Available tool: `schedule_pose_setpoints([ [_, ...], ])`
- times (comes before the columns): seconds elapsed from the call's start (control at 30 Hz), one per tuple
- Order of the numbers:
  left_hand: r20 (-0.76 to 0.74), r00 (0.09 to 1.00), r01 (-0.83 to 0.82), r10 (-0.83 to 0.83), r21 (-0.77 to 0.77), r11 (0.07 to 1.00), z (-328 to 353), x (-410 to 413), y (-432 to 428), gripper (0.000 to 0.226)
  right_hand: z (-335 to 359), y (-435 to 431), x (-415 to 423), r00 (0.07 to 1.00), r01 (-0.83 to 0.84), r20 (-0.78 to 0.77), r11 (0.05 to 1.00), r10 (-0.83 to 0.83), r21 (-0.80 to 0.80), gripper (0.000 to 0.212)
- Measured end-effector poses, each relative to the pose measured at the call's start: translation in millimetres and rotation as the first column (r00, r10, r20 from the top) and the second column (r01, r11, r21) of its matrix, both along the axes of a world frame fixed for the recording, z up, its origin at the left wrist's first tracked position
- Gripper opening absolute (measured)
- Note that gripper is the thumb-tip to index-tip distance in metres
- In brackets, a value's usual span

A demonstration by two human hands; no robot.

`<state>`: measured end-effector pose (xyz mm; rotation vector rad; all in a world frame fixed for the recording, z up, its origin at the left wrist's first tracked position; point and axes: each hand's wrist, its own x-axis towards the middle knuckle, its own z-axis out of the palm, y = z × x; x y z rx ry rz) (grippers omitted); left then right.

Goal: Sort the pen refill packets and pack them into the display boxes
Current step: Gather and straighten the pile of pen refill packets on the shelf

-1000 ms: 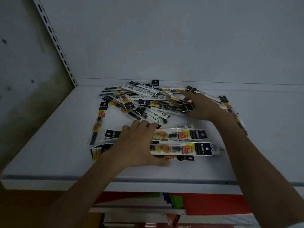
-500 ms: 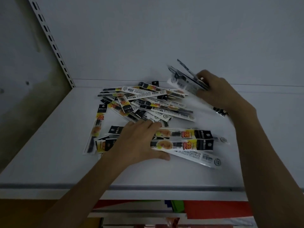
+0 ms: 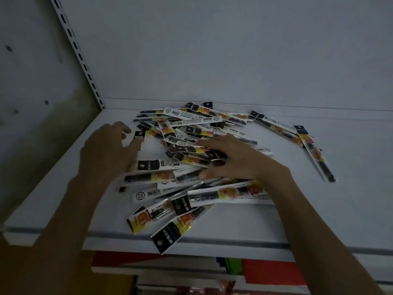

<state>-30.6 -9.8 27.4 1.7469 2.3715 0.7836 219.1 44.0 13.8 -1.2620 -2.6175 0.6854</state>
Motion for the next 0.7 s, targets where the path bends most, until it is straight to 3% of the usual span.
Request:
schedule_pose_setpoints([
  [0.1,0.0,0.997,-0.08,0.082,-0.232,0.97,-30.5,-15.4,27.9,0.041,-1.7,-2.3,-2.7,0.999,0.013,0.033,0.999,-0.014,0.035,0.089],
  [0.2,0.033,0.997,-0.062,0.071,-0.232,0.971,-31.4,-16.3,35.3,0.021,-3.5,-2.1,-4.2,0.998,0.038,0.055,0.995,-0.043,0.093,0.086],
  [0.27,0.051,0.99,-0.127,0.135,-0.125,0.984,-16.1,-24.4,26.7,0.02,-4.2,-1.9,-4.0,0.996,0.044,0.066,0.987,-0.055,0.153,0.084],
  [0.33,0.031,0.985,-0.169,0.167,0.083,0.982,7.4,-25.2,11.0,0.017,-5.0,-2.9,-3.9,0.996,0.048,0.058,0.979,-0.06,0.197,0.084],
  [0.4,-0.071,0.995,-0.049,0.074,0.302,0.952,28.6,-0.1,-11.1,0.015,-4.4,-1.5,-6.8,0.995,0.061,0.065,0.981,-0.074,0.182,0.083],
  [0.47,-0.164,0.981,0.16,-0.102,0.387,0.908,29.2,45.4,-37.1,0.023,-4.4,1.8,-8.7,0.998,0.05,0.023,0.995,-0.052,0.081,0.074],
  [0.53,-0.235,0.925,0.366,-0.3,0.325,0.872,5.3,84.2,-59.3,0.041,-4.5,2.9,-7.5,0.993,0.028,-0.115,0.999,-0.031,-0.023,0.057],
  [0.6,-0.33,0.826,0.52,-0.456,0.137,0.843,-26.7,101.2,-72.5,0.066,1.0,1.0,-3.1,0.965,0.101,-0.218,0.975,-0.144,-0.196,0.043],
  [0.67,-0.438,0.706,0.59,-0.557,-0.072,0.804,-50.1,98.9,-70.8,0.092,6.2,2.6,0.6,0.951,0.164,-0.211,0.946,-0.227,-0.279,0.037],
  [0.7,-0.476,0.657,0.614,-0.585,-0.113,0.781,-55.9,96.0,-66.9,0.101,9.4,4.8,0.6,0.964,0.164,-0.17,0.96,-0.205,-0.227,0.034],
])
